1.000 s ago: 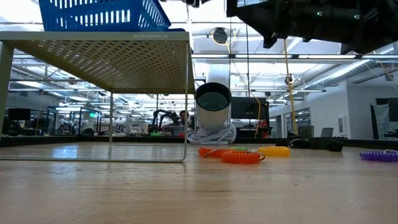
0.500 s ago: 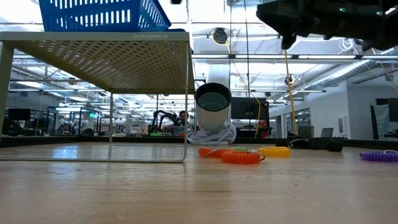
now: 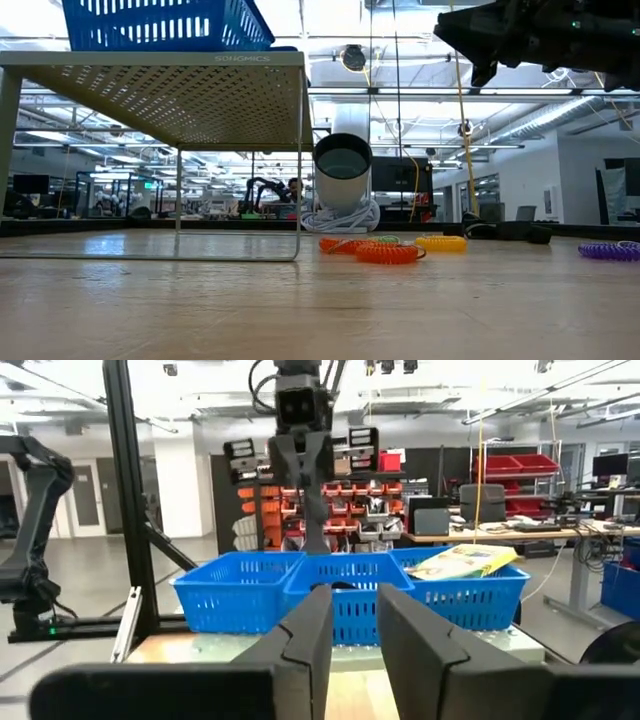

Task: Pick & Place Office Desk Supplies
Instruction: Put the black rubber band into the middle blue bin on the shelf

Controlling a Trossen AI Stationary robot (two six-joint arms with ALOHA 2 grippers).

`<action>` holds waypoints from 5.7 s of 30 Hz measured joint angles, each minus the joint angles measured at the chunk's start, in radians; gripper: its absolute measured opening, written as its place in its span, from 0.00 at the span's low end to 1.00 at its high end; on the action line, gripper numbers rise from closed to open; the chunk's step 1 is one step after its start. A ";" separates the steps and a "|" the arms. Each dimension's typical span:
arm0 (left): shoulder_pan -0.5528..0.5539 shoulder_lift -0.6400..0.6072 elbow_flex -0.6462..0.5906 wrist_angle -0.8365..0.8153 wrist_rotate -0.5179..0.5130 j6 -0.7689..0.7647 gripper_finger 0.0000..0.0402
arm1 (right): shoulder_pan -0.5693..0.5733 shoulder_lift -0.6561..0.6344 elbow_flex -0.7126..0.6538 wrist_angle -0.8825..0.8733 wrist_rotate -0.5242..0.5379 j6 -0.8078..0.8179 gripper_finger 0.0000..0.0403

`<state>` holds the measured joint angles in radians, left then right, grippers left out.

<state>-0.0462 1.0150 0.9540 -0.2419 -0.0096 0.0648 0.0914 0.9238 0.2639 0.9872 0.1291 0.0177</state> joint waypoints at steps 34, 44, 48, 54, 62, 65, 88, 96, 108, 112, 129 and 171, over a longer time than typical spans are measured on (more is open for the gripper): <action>0.096 -0.028 -0.256 0.381 0.052 -0.315 0.40 | 0.000 0.000 0.000 -0.037 0.000 0.001 0.18; 0.098 -0.047 -0.256 0.411 0.001 -0.207 0.69 | 0.000 0.000 0.000 -0.044 0.000 0.001 0.18; 0.098 -0.119 -0.253 0.419 -0.043 -0.142 0.73 | 0.000 0.000 0.000 -0.044 -0.001 0.009 0.18; 0.098 -0.188 -0.253 0.331 -0.101 -0.144 0.73 | 0.000 0.000 0.001 -0.044 -0.002 0.023 0.18; 0.098 -0.143 -0.255 0.229 -0.018 -0.224 0.73 | 0.000 0.000 0.001 -0.050 -0.001 0.022 0.18; 0.098 -0.142 -0.256 0.267 -0.018 -0.199 0.73 | 0.000 0.000 0.001 -0.068 0.000 0.023 0.18; 0.100 -0.105 -0.256 0.228 -0.149 -0.120 0.73 | -0.011 0.000 0.149 -1.235 0.237 0.737 0.59; 0.101 -0.062 -0.256 0.243 -0.149 -0.079 0.73 | -0.014 0.000 0.159 -1.596 0.157 1.130 0.55; 0.104 -0.064 -0.256 0.245 -0.150 -0.075 0.73 | -0.013 0.000 0.024 -1.346 0.225 1.154 0.51; 0.104 -0.064 -0.256 0.245 -0.150 -0.077 0.73 | -0.013 -0.001 -0.020 -1.303 0.246 1.224 0.51; 0.104 -0.064 -0.256 0.246 -0.150 -0.089 0.73 | -0.013 0.002 -0.057 -1.174 0.308 1.229 0.36; 0.103 0.208 -0.124 0.592 0.031 -0.202 0.73 | -0.013 0.031 -0.023 0.003 0.101 -0.011 0.04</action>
<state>0.0566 1.2235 0.8304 0.3498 0.0219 -0.1368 0.0780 0.9550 0.2406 0.9907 0.2298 0.0072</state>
